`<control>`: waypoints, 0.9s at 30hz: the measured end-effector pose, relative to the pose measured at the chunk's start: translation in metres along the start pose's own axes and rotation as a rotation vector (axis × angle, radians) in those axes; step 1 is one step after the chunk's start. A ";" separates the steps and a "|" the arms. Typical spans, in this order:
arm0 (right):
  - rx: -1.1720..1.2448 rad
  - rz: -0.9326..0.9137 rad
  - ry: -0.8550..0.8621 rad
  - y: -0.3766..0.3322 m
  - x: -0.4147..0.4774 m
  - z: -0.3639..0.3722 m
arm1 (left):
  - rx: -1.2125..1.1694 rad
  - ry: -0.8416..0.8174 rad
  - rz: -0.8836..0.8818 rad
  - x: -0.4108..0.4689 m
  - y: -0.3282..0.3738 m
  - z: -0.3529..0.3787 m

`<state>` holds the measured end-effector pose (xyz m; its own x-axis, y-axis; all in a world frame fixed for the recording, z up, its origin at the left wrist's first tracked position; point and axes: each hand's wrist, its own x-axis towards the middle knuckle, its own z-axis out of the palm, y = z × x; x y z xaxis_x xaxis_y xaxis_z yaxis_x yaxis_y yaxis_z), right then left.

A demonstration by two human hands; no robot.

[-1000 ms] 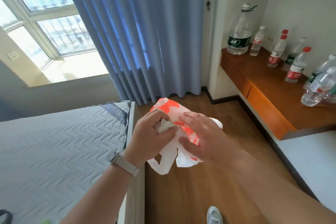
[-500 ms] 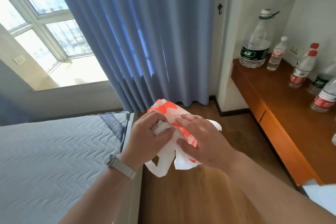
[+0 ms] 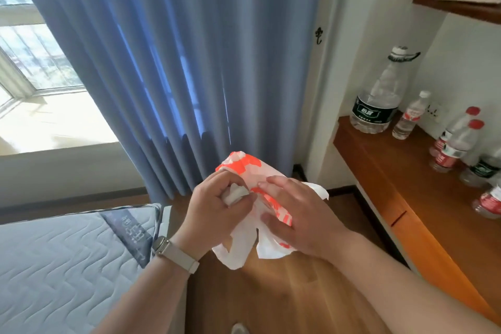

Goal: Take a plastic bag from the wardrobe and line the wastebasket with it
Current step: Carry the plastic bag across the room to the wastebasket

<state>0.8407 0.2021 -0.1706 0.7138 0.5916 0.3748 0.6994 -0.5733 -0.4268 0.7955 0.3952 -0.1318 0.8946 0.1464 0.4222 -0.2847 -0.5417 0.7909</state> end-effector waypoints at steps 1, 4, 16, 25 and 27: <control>-0.023 -0.006 -0.006 0.000 0.019 0.004 | -0.006 0.006 -0.005 0.014 -0.011 -0.008; -0.075 -0.014 -0.014 -0.001 0.069 0.018 | -0.033 0.015 -0.006 0.052 -0.040 -0.030; 0.015 -0.133 -0.124 0.000 0.206 0.084 | -0.011 0.156 -0.046 0.124 -0.123 -0.098; 0.142 -0.300 -0.213 0.025 0.326 0.146 | 0.119 0.303 -0.105 0.187 -0.187 -0.129; 0.172 -0.341 -0.211 0.035 0.357 0.155 | 0.146 0.335 -0.130 0.210 -0.198 -0.130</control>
<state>1.1149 0.4809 -0.1791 0.4069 0.8442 0.3491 0.8647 -0.2327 -0.4451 0.9951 0.6409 -0.1419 0.7511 0.4704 0.4632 -0.1032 -0.6093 0.7862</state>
